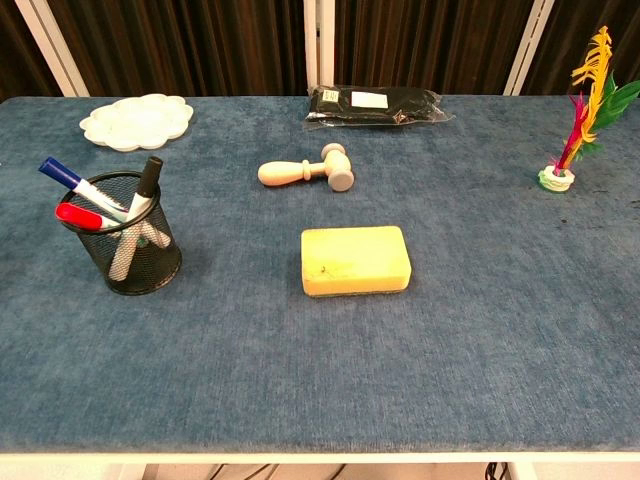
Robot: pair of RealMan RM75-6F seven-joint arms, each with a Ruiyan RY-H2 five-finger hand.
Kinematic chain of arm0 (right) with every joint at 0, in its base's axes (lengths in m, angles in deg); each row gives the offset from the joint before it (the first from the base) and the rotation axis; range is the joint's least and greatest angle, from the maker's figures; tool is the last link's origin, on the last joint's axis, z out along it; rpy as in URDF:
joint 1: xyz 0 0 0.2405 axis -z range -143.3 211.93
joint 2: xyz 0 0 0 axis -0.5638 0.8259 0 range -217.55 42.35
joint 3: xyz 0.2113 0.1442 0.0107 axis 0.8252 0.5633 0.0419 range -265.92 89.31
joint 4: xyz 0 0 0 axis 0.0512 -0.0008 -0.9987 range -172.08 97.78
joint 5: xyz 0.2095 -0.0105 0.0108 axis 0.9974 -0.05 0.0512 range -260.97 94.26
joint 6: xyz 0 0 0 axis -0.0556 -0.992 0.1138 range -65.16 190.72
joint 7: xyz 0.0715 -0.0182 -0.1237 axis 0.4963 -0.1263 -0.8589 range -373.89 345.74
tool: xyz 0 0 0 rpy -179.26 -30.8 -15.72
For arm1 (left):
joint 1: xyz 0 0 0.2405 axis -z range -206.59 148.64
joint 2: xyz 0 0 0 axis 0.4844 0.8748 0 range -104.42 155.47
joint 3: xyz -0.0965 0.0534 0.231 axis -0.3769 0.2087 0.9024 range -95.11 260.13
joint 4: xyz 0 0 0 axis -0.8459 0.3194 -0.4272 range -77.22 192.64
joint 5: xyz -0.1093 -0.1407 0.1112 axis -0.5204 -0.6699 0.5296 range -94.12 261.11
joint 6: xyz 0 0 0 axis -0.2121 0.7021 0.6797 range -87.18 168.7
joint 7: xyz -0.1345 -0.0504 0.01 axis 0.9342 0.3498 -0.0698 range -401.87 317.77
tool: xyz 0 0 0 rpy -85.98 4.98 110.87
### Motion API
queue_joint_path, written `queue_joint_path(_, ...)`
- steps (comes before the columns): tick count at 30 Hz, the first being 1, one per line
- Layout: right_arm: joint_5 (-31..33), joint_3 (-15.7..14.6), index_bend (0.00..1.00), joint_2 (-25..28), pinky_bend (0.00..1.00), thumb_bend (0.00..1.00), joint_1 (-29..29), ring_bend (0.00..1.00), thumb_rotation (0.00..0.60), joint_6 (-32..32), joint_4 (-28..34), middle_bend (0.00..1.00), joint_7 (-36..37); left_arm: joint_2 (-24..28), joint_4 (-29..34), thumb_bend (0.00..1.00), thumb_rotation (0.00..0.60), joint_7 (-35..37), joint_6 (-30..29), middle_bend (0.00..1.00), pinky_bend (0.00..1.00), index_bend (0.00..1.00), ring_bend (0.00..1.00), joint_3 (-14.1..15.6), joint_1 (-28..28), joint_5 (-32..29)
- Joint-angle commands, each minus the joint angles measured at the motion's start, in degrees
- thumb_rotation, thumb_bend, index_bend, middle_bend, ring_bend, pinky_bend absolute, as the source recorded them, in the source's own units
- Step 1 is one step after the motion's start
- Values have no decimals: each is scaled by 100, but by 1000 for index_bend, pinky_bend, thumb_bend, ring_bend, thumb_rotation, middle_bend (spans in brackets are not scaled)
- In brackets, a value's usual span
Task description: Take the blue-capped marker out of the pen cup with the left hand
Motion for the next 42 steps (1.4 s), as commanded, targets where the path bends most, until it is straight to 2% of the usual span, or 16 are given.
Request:
queue_joint_path(1, 27, 8, 0, -1, 0, 59, -10, 0, 600, -26, -13, 0, 15, -25, -13, 116, 600, -25, 27, 0, 0, 0, 0, 6, 12, -12)
queue_joint_path(8, 79, 23, 0, 2, 0, 58, -34, 0, 600, -83, -30, 0, 35, -60, -19, 117, 600, -16, 58, 0, 0, 0, 0, 0, 41, -13)
queue_joint_path(16, 111, 57, 0, 17, 0, 59, -56, 0, 600, -96, -43, 0, 68, 123, 33, 125, 600, 471, 212, 0, 0, 0, 0, 27, 183, 158)
queue_joint_path(21, 106, 59, 0, 90, 0, 58, -75, 0, 600, -124, 33, 0, 52, 348, 337, 189, 600, 644, 418, 0, 0, 0, 0, 6, 354, 229)
queue_joint_path(28, 124, 90, 0, 169, 0, 58, -73, 0, 600, -87, 117, 0, 28, 683, 820, 211, 600, 575, 1205, 0, 13, 7, 0, -160, 948, 186)
queue_joint_path(31, 145, 80, 0, 205, 0, 58, -62, 0, 600, -93, 155, 0, 2, 704, 919, 222, 600, 674, 1624, 0, 43, 49, 0, -269, 1247, 35)
queue_joint_path(36, 154, 67, 0, 232, 0, 60, -39, 0, 600, -77, 175, 0, -6, 710, 947, 228, 600, 782, 2300, 0, 49, 61, 0, -401, 1684, -287)
queue_joint_path(40, 180, 70, 0, 265, 0, 60, -50, 0, 600, -116, 211, 0, 42, 647, 850, 226, 600, 1143, 2846, 8, 66, 89, 0, -446, 2033, -425)
queue_joint_path(42, 159, 61, 0, 280, 0, 60, -52, 0, 600, -121, 215, 0, 75, 587, 760, 224, 600, 1153, 2969, 20, 70, 109, 0, -459, 2134, -476)
